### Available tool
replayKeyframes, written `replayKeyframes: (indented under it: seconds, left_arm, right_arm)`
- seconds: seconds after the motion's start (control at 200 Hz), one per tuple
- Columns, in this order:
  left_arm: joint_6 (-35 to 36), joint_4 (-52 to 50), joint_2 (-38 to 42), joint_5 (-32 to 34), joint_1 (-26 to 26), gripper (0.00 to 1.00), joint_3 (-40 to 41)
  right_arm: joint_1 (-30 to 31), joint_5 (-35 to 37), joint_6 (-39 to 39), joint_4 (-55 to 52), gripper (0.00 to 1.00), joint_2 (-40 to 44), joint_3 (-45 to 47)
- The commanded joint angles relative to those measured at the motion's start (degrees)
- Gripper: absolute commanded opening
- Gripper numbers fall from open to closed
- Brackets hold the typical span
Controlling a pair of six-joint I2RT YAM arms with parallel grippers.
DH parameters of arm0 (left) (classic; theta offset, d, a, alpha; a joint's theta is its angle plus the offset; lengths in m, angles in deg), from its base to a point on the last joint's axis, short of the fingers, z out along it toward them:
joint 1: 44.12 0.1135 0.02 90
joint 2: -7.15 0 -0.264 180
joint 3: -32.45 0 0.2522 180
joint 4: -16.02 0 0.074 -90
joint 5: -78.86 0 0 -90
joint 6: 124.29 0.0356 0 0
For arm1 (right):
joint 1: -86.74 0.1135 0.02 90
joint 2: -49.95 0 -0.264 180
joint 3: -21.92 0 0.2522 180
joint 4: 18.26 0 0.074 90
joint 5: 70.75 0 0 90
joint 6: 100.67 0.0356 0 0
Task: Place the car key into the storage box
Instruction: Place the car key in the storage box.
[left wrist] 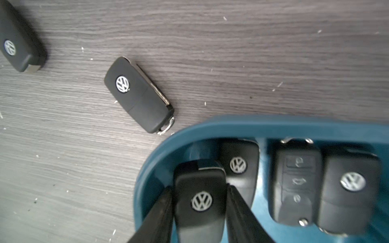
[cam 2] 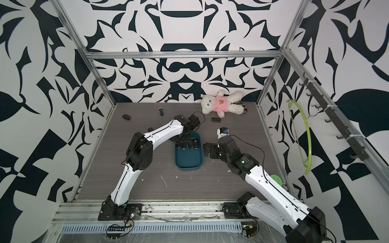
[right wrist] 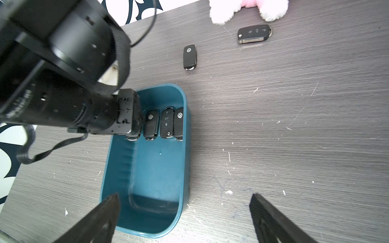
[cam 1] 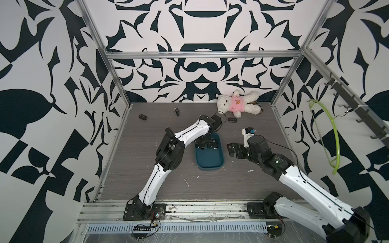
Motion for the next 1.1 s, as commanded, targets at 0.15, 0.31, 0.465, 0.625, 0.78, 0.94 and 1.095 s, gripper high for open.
replayKeyframes:
  seconds: [0.15,0.31,0.465,0.625,0.78,0.94,1.095]
  left_arm:
    - [0.95,-2.56,-3.33,1.49,0.22,0.43,-2.24]
    - [1.1,-1.26,-3.38,0.12,0.23,0.43,-2.06]
    - [1.18,0.48,-2.79,-1.86,0.23,0.43,-1.46]
    - [1.41,4.61,-0.91,-5.2,0.23,0.43,0.29]
    - [0.92,5.24,0.56,-5.07,0.4,0.43,0.62]
    - [1.14,4.65,1.69,-3.93,0.75,0.43,1.56]
    - [1.18,4.18,2.16,-2.83,0.76,0.43,1.95]
  right_arm:
    - [-1.15,-1.69,-0.96,2.28,0.99,-1.0,-2.59]
    - [-1.72,-2.27,-0.96,2.67,0.99,-1.5,-2.61]
    - [-1.87,-2.75,-0.83,3.11,0.99,-2.13,-2.61]
    - [-2.02,-3.02,-0.76,3.38,0.99,-2.78,-2.79]
    - [-2.04,-3.2,-0.61,3.43,0.99,-3.04,-2.79]
    - [-2.13,-3.46,-0.56,3.65,0.99,-3.43,-2.77]
    - [-2.21,-3.79,-0.38,4.08,0.99,-3.99,-2.88]
